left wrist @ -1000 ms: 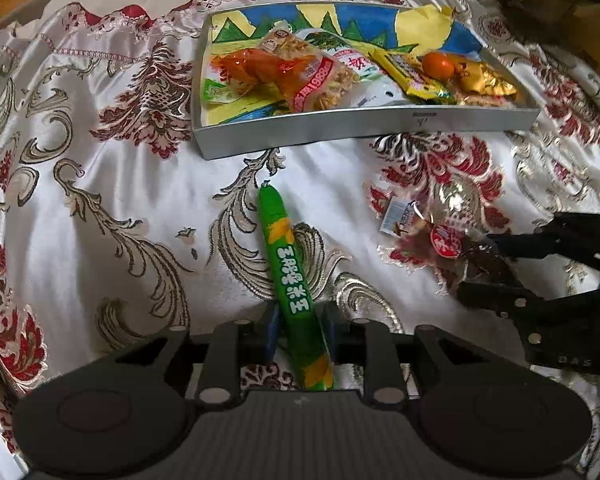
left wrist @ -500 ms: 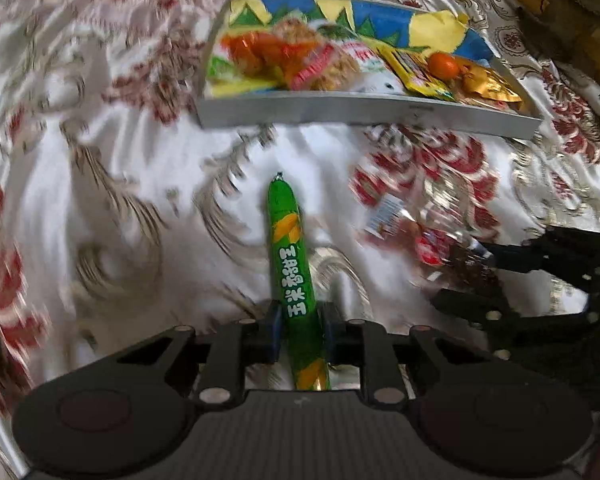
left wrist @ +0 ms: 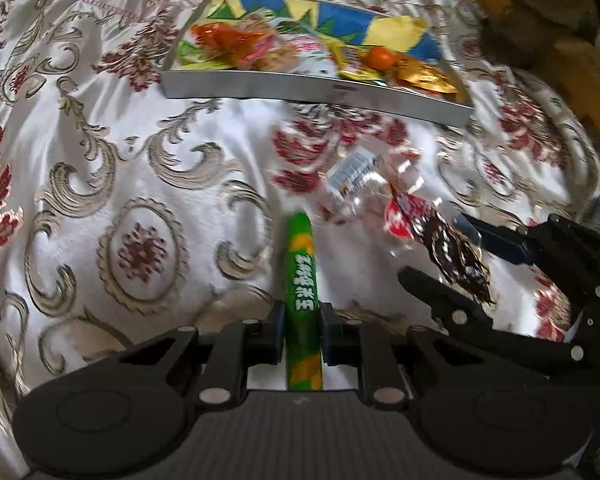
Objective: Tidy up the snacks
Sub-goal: 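Close the left tool on the green sausage stick while the right tool grasps the brown meat packet, then carry the sausage stick and meat packet over the silver tray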
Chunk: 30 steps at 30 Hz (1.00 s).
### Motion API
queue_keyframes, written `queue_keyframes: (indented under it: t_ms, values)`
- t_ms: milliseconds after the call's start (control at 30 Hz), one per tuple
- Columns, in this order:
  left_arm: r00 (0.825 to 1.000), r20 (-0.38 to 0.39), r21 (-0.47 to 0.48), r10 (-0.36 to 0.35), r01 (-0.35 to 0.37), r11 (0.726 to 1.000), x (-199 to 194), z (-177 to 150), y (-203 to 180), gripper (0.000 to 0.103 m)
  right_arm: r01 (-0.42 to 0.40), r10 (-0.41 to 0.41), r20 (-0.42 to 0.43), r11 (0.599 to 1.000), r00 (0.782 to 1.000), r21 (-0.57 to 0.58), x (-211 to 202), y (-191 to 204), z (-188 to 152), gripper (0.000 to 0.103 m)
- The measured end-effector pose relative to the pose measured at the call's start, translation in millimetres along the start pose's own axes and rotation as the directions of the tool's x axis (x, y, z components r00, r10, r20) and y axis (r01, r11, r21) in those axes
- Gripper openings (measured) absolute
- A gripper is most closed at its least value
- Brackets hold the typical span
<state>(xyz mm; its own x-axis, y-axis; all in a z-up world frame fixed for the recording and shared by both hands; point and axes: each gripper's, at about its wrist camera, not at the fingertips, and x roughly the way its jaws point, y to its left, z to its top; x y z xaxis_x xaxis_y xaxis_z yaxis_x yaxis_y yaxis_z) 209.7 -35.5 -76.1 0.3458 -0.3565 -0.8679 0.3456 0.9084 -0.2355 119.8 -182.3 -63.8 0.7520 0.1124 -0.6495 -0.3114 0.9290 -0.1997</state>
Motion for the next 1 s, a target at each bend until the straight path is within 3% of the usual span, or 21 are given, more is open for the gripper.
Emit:
queue_keyframes:
  t_ms: [300,533,700,867,1000]
  values:
    - [0.996,-0.059,0.081,0.066,-0.061,0.995,6.7,-25.6,-21.6,0.018,0.048,-0.058,0.050,0.984,0.997,0.170,-53.9,-8.3,-18.5,0.049]
    - [0.989,-0.088,0.145,0.119,-0.105,0.984,27.1,-25.7,-26.5,0.019,0.043,-0.087,0.104,0.931,0.991,0.363,-98.3,-23.6,-39.1,0.049]
    - [0.990,-0.087,0.118,0.114,-0.103,0.988,31.1,-24.5,-23.2,0.019,0.035,-0.095,0.148,0.929,0.984,0.369,-112.1,-22.1,-41.3,0.049]
    - [0.993,-0.076,0.068,0.090,-0.085,0.994,24.1,-23.9,-18.5,0.018,0.035,-0.090,0.137,0.932,0.986,0.361,-106.0,-22.7,-39.5,0.049]
    - [0.999,-0.013,0.014,0.049,-0.048,0.999,7.1,-21.3,-15.4,0.018,0.033,-0.085,0.137,0.938,0.987,0.344,-97.3,-24.4,-33.6,0.049]
